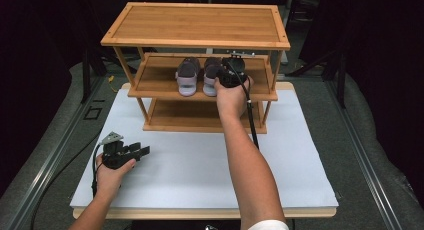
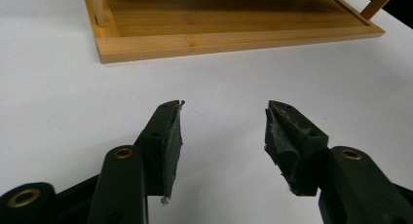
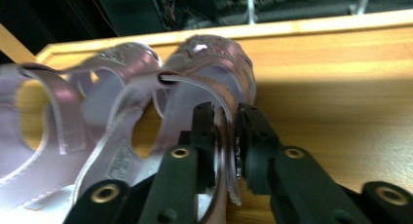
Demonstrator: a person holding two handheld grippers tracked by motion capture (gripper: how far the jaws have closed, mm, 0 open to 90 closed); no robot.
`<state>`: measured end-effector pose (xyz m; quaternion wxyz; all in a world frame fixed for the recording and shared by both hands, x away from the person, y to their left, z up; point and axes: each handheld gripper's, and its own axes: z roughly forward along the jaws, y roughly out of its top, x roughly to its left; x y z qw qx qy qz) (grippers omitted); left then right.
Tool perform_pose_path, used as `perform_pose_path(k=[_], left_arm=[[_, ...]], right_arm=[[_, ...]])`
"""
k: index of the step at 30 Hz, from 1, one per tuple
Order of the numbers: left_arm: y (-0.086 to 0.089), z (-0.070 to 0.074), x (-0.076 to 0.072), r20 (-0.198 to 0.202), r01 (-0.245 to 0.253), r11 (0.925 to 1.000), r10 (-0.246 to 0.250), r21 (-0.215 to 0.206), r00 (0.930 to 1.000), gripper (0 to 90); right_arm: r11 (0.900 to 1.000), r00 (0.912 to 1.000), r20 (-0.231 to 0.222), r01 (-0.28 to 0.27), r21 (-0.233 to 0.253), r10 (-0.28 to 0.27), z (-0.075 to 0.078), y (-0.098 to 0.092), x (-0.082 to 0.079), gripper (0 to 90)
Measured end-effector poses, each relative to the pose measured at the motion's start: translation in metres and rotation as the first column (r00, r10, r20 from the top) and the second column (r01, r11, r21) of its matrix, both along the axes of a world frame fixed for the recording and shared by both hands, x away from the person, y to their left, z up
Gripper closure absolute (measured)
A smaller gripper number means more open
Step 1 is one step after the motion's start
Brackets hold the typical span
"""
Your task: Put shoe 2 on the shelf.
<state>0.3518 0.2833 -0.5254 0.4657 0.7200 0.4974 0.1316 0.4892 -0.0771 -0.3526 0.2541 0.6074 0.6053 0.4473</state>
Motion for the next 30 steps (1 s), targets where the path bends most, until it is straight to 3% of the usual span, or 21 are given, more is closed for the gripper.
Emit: perform_pose_path(k=[1, 3, 6, 9, 11, 16, 17, 20, 21, 22, 23, 24, 27, 28, 29, 30], left_arm=[[0.0, 0.0, 0.0, 0.001, -0.001, 1.0, 0.001, -0.002, 1.0, 47.6], [0.0, 0.0, 0.0, 0.0, 0.0, 1.0, 0.0, 0.003, 1.0, 47.5], [-0.002, 0.0, -0.001, 0.004, 0.003, 1.0, -0.003, 0.003, 1.0, 47.6], [-0.003, 0.0, -0.001, 0.002, 0.006, 0.9999, -0.006, 0.011, 1.0, 47.6], [-0.003, 0.001, -0.002, 0.013, -0.002, 1.0, 0.001, 0.009, 0.9999, 47.6], [-0.005, 0.008, -0.004, 0.052, -0.012, 0.9999, 0.011, 0.009, 0.9986, 51.7], [-0.008, 0.019, -0.003, 0.067, 0.006, 0.9998, -0.005, -0.021, 0.9978, 54.7], [-0.014, 0.031, -0.002, 0.102, 0.023, 0.9986, -0.018, -0.048, 0.9947, 61.7], [-0.025, 0.051, 0.002, 0.149, 0.053, 0.9979, -0.048, -0.036, 0.9876, 68.9], [-0.025, 0.051, 0.002, 0.149, 0.053, 0.9979, -0.048, -0.036, 0.9876, 73.1], [-0.037, 0.07, 0.01, 0.19, 0.075, 0.9972, -0.074, 0.006, 0.979, 75.9], [-0.037, 0.07, 0.01, 0.19, 0.075, 0.9972, -0.074, 0.006, 0.979, 78.5], [-0.052, 0.097, 0.023, 0.232, 0.081, 0.9964, -0.085, 0.026, 0.9689, 84.3], [-0.059, 0.108, 0.03, 0.246, 0.075, 0.9964, -0.082, 0.039, 0.9658, 87.0], [-0.068, 0.124, 0.042, 0.254, 0.06, 0.9975, -0.067, 0.036, 0.9649, 87.5], [-0.068, 0.124, 0.042, 0.254, 0.06, 0.9975, -0.067, 0.036, 0.9649, 88.7]], right_arm=[[1.0, 0.9996, -0.009, -0.026, -0.002, 0.026, 0.001, -0.002, -0.002, 72.3], [0.999, 0.9989, 0.017, -0.044, 0.031, 0.044, 0.002, -0.003, -0.006, 66.1], [0.995, 0.9927, 0.103, -0.071, 0.069, 0.064, 0.003, -0.007, -0.013, 58.3], [0.996, 0.9902, 0.129, -0.063, 0.067, 0.054, 0.003, -0.007, -0.017, 57.4], [0.994, 0.9784, 0.194, -0.086, 0.07, 0.071, 0.002, -0.01, -0.026, 55.9], [0.992, 0.9713, 0.22, -0.107, 0.065, 0.091, 0.0, -0.015, -0.037, 54.9], [0.99, 0.97, 0.22, -0.123, 0.076, 0.103, -0.002, -0.02, -0.045, 55.7], [0.986, 0.9626, 0.245, -0.141, 0.088, 0.116, -0.004, -0.025, -0.052, 57.6], [0.984, 0.96, 0.245, -0.159, 0.078, 0.136, -0.006, -0.03, -0.057, 59.5], [0.984, 0.96, 0.245, -0.159, 0.078, 0.136, -0.006, -0.03, -0.057, 59.5], [0.987, 0.958, 0.256, -0.148, 0.059, 0.129, -0.008, -0.035, -0.06, 61.7], [0.989, 0.9593, 0.254, -0.142, 0.051, 0.124, -0.009, -0.038, -0.061, 62.1], [0.991, 0.9602, 0.252, -0.132, 0.03, 0.12, -0.01, -0.044, -0.061, 63.9], [0.995, 0.9691, 0.224, -0.102, -0.02, 0.104, -0.012, -0.048, -0.056, 66.7], [0.993, 0.9749, 0.19, -0.111, -0.04, 0.116, -0.013, -0.05, -0.052, 69.6], [0.993, 0.9749, 0.19, -0.111, -0.04, 0.116, -0.013, -0.05, -0.052, 69.6]])
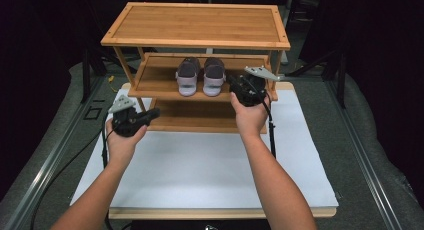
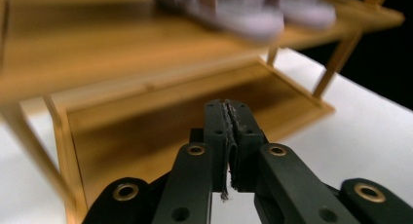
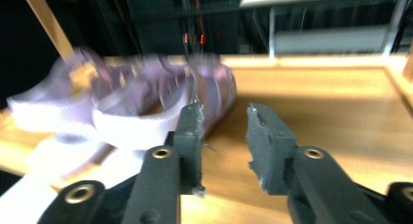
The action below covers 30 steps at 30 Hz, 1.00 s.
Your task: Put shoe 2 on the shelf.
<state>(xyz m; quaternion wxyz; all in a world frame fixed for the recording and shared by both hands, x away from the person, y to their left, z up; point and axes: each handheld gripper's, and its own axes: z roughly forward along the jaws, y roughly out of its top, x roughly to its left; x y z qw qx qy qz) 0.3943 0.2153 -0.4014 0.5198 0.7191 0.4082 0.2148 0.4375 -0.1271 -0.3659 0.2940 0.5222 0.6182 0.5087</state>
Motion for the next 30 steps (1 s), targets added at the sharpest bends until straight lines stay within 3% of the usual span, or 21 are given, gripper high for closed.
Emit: perform_pose_path(k=[1, 2, 4, 5, 6, 7, 13, 19, 26, 30], left_arm=[[-0.004, 0.007, 0.007, -0.002, -0.001, 0.9998, 0.001, -0.018, 1.0, 89.2], [-0.008, 0.012, 0.014, -0.002, -0.006, 0.9996, 0.006, -0.029, 1.0, 89.2], [-0.015, 0.021, 0.028, -0.004, -0.026, 0.9993, 0.026, -0.026, 0.9997, 89.7], [-0.022, 0.025, 0.04, -0.01, -0.047, 0.9985, 0.047, -0.028, 0.9989, 89.9], [-0.022, 0.025, 0.04, -0.01, -0.047, 0.9985, 0.047, -0.028, 0.9989, 89.9], [-0.028, 0.027, 0.051, -0.023, -0.055, 0.9981, 0.054, -0.028, 0.9982, 89.9], [-0.04, 0.028, 0.068, -0.034, -0.08, 0.9967, 0.08, -0.01, 0.9962, 90.0], [-0.048, 0.022, 0.084, -0.074, -0.116, 0.9932, 0.115, -0.006, 0.9905, 90.0], [-0.053, 0.021, 0.091, -0.092, -0.122, 0.9925, 0.122, 0.004, 0.9882, 90.0], [-0.053, 0.019, 0.093, -0.112, -0.124, 0.9923, 0.123, 0.004, 0.9861, 90.0]], right_arm=[[0.999, 0.9977, -0.045, -0.051, 0.019, 0.051, -0.002, -0.004, 0.006, 78.7], [0.999, 0.9977, -0.045, -0.051, 0.019, 0.051, -0.002, -0.004, 0.006, 78.7], [0.998, 0.9966, -0.058, -0.059, 0.01, 0.059, -0.005, -0.006, 0.01, 87.4], [0.994, 0.9924, -0.067, -0.101, 0.029, 0.103, -0.006, -0.007, 0.012, 90.0], [0.994, 0.9924, -0.067, -0.101, 0.029, 0.103, -0.006, -0.007, 0.012, 90.0], [0.994, 0.9914, -0.07, -0.108, 0.026, 0.11, -0.008, -0.004, 0.014, 90.0], [0.996, 0.9909, -0.1, -0.092, -0.012, 0.09, -0.013, 0.007, 0.021, 90.0], [0.996, 0.9898, -0.119, -0.082, -0.026, 0.078, -0.011, 0.016, 0.026, 90.0], [0.997, 0.9868, -0.144, -0.074, -0.001, 0.073, -0.012, 0.021, 0.028, 90.0], [0.995, 0.9814, -0.163, -0.101, 0.002, 0.1, -0.016, 0.026, 0.03, 90.0]])
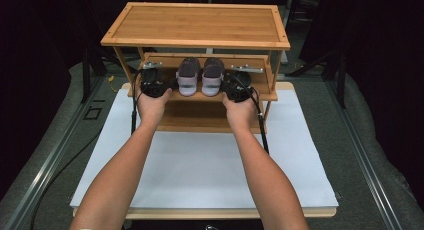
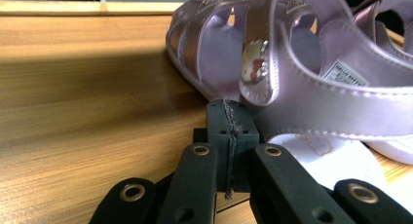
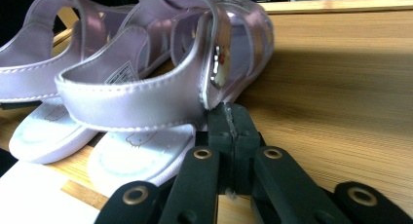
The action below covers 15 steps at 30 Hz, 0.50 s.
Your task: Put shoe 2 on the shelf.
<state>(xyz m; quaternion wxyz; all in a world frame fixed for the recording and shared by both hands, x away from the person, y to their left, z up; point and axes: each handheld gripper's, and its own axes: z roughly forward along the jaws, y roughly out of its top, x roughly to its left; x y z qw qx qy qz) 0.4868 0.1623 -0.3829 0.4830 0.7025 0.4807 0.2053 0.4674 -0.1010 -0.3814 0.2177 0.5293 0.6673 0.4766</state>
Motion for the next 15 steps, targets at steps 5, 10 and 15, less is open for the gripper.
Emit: perform_pose_path(k=[5, 10, 15], left_arm=[[-0.002, 0.0, 0.002, -0.001, -0.003, 1.0, 0.003, 0.003, 1.0, 90.0], [-0.004, 0.0, 0.003, -0.01, 0.0, 1.0, 0.0, 0.0, 1.0, 90.0], [-0.012, 0.002, 0.008, -0.028, 0.047, 0.9989, -0.047, -0.007, 0.9985, 90.0]], right_arm=[[1.0, 0.9997, 0.009, -0.023, -0.003, 0.023, -0.002, 0.009, 0.0, 90.0], [0.999, 0.9997, -0.005, -0.023, 0.026, 0.023, -0.001, 0.008, 0.002, 90.0], [0.999, 0.9987, -0.015, -0.049, -0.003, 0.049, 0.0, 0.0, 0.008, 90.0]])
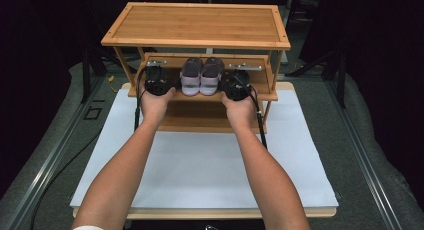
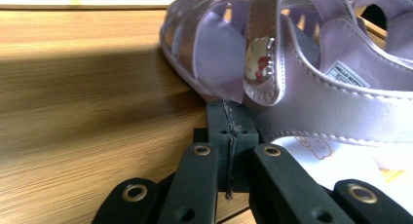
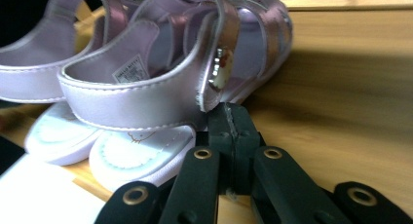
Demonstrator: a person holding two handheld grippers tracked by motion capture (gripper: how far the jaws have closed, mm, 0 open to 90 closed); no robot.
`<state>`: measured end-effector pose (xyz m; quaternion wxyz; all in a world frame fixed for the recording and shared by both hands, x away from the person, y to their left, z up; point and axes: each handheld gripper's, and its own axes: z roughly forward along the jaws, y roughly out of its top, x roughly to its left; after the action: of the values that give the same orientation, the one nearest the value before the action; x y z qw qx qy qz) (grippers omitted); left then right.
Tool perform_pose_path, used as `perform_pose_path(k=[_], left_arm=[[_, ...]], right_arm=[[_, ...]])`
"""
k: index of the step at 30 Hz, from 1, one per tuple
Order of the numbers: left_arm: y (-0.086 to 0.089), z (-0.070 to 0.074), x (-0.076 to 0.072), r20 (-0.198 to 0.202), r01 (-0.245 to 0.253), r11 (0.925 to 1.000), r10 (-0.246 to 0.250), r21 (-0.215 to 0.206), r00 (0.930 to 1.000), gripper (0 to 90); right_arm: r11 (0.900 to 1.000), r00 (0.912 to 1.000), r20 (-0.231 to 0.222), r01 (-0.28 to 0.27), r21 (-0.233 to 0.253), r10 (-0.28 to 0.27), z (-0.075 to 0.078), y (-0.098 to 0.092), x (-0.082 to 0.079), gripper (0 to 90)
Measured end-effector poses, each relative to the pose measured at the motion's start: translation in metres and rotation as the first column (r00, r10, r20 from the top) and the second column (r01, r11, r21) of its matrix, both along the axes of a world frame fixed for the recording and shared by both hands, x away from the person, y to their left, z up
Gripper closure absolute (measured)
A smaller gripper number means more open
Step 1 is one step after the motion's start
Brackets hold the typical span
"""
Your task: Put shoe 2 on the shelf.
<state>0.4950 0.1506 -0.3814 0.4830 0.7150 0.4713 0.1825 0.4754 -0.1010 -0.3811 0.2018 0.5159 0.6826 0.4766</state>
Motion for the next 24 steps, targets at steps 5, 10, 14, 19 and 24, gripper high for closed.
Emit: perform_pose_path(k=[5, 10, 14, 19, 24], left_arm=[[-0.003, 0.001, 0.001, 0.012, 0.015, 0.9998, -0.015, 0.009, 0.9998, 90.0], [-0.004, 0.001, 0.004, 0.016, -0.016, 0.9997, 0.016, 0.019, 0.9997, 90.0], [-0.002, 0.0, 0.005, 0.011, -0.006, 1.0, 0.006, 0.003, 0.9999, 90.0], [-0.001, 0.002, 0.001, 0.028, -0.028, 0.9995, 0.028, 0.014, 0.9992, 89.4], [0.015, 0.008, -0.013, 0.052, -0.028, 0.9995, 0.029, -0.012, 0.9982, 87.3]], right_arm=[[0.999, 0.9996, -0.006, 0.029, -0.045, -0.029, 0.004, -0.003, 0.005, 90.0], [0.999, 0.9999, -0.005, 0.016, -0.044, -0.016, 0.005, 0.002, 0.003, 90.0], [0.996, 0.9987, 0.009, 0.05, -0.071, -0.05, 0.004, 0.004, 0.003, 90.0], [0.989, 0.9977, 0.026, 0.065, -0.13, -0.062, 0.004, 0.004, -0.002, 90.0], [0.988, 0.9963, 0.058, 0.071, -0.134, -0.064, 0.008, -0.006, -0.013, 90.0]])
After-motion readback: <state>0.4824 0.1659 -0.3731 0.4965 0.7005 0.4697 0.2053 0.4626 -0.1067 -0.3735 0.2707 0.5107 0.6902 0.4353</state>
